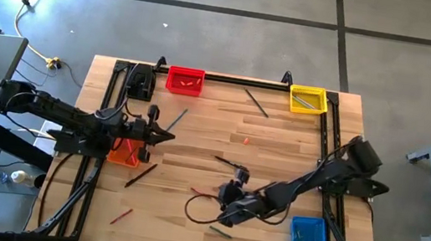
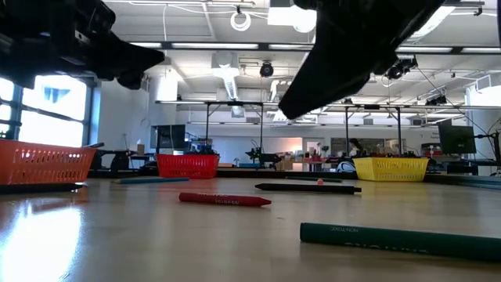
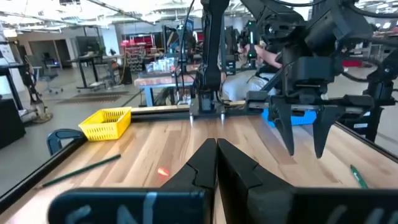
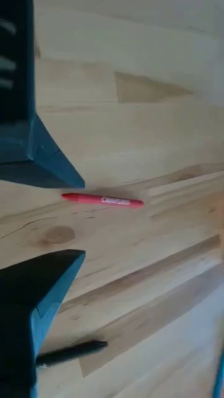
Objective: Sort crayons/erasers/pens/pencils in bins
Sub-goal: Put the red crayon into the blue basket
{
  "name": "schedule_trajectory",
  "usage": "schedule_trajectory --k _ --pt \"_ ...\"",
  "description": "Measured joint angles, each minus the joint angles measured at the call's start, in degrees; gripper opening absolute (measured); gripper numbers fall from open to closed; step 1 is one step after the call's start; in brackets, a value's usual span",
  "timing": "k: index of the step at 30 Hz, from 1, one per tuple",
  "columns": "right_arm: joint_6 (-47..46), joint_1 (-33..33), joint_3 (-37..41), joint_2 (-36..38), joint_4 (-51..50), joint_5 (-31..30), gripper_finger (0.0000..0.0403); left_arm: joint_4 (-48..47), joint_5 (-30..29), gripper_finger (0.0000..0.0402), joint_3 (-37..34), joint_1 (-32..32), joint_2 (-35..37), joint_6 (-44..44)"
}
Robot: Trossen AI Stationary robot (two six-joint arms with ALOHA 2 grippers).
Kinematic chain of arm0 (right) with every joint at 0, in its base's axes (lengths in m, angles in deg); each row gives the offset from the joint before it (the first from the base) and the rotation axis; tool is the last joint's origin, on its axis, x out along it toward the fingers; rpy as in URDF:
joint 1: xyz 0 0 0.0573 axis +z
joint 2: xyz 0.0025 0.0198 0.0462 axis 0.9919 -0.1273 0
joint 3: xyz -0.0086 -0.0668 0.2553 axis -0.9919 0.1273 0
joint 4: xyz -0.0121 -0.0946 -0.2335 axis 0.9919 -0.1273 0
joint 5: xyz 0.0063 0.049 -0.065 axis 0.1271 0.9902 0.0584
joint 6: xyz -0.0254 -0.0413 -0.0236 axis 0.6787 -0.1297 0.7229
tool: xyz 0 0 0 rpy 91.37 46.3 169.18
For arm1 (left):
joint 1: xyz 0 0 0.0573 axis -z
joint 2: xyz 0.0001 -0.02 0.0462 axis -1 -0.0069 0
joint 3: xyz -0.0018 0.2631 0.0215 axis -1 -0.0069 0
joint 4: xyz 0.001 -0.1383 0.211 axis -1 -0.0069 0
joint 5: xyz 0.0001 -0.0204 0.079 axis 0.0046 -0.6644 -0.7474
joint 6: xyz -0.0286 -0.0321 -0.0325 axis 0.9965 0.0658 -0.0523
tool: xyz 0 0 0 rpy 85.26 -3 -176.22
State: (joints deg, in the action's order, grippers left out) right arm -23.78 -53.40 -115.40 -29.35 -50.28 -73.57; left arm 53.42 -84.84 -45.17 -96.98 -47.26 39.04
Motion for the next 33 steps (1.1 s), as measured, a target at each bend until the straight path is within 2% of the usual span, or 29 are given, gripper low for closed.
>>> schedule_trajectory --k 5,22,28,33 --pt "-0.7 -1.0 0.0 -1.9 1.8 0.7 0.018 0.0 0.0 0.0003 0.0 0.0 0.0 0.0" --pt "1.9 -3.6 0.0 -4.4 6.5 2.7 0.0181 -1.6 0.0 0.0003 0.0 0.0 0.0 -0.4" --pt "2.0 -4.0 0.0 -7.1 10.7 6.3 0.0181 -1.7 0.0 0.0003 0.0 0.0 0.0 -0.4" --pt "3.1 -4.0 0.0 -8.9 13.0 6.8 0.0181 -1.8 0.0 0.0003 0.0 0.0 0.0 -0.4"
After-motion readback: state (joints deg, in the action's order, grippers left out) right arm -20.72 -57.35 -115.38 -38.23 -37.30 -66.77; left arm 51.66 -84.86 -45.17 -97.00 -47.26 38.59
